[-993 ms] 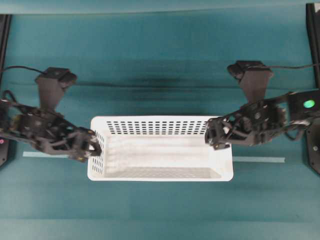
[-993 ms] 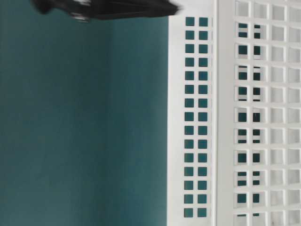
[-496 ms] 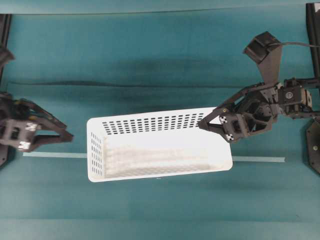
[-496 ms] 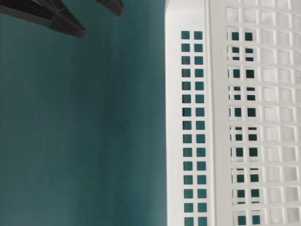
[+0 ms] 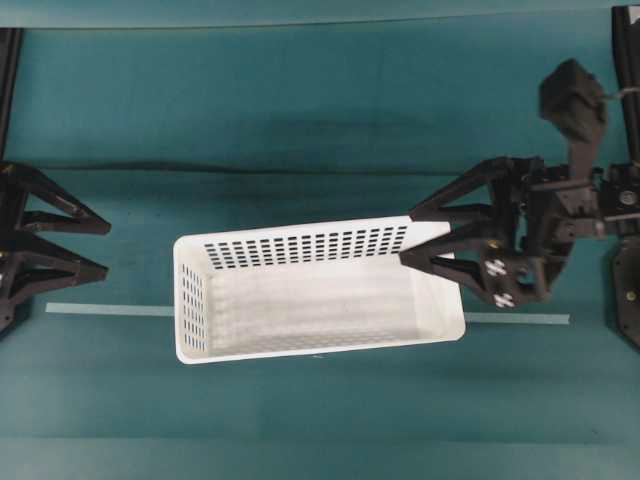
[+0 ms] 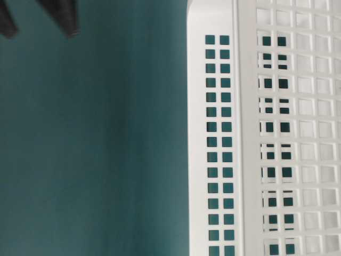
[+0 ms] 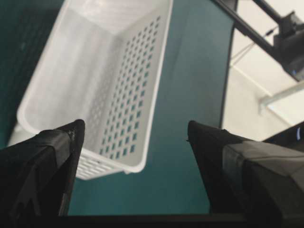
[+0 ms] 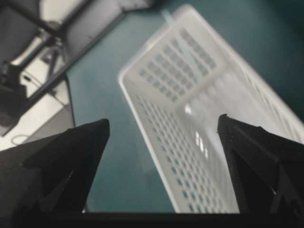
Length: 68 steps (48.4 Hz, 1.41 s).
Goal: Lift the white basket with both hands.
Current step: 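Open both grippers, releasing the basket, and raise the arms away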
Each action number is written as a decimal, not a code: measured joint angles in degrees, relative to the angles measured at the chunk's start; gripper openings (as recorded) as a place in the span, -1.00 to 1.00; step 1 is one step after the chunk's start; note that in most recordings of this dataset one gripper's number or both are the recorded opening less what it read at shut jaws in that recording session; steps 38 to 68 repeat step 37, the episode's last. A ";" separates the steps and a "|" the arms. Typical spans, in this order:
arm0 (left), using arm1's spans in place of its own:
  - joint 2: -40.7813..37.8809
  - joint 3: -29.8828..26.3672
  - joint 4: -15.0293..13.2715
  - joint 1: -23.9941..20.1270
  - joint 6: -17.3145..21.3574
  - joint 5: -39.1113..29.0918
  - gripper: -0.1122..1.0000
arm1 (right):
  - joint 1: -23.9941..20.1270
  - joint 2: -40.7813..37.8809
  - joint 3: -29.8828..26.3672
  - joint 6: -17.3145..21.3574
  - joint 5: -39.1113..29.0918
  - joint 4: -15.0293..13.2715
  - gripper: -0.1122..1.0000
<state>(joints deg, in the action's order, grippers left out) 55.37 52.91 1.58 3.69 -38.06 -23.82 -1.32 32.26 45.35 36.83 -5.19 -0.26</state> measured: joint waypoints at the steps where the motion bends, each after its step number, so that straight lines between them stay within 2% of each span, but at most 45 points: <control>1: 0.09 -0.09 0.09 0.00 0.53 0.18 0.80 | -0.09 0.44 0.26 -1.32 0.79 0.00 0.95; 11: 1.85 -0.09 0.09 0.00 3.69 1.93 0.80 | -0.44 4.92 2.37 -13.36 7.82 0.00 0.95; 17: 3.52 0.00 0.00 0.00 6.33 2.46 0.80 | -0.53 7.91 3.60 -19.25 10.02 0.00 0.95; 21: 4.75 0.00 0.09 0.00 8.70 2.55 0.80 | -0.70 9.93 4.22 -21.53 10.28 0.00 0.95; 37: 8.61 -0.09 0.00 0.00 15.38 2.64 0.80 | -1.58 13.18 5.27 -22.68 7.56 0.00 0.95; 68: 8.61 -0.09 0.00 0.00 15.38 2.64 0.80 | -1.58 13.18 5.27 -22.68 7.56 0.00 0.95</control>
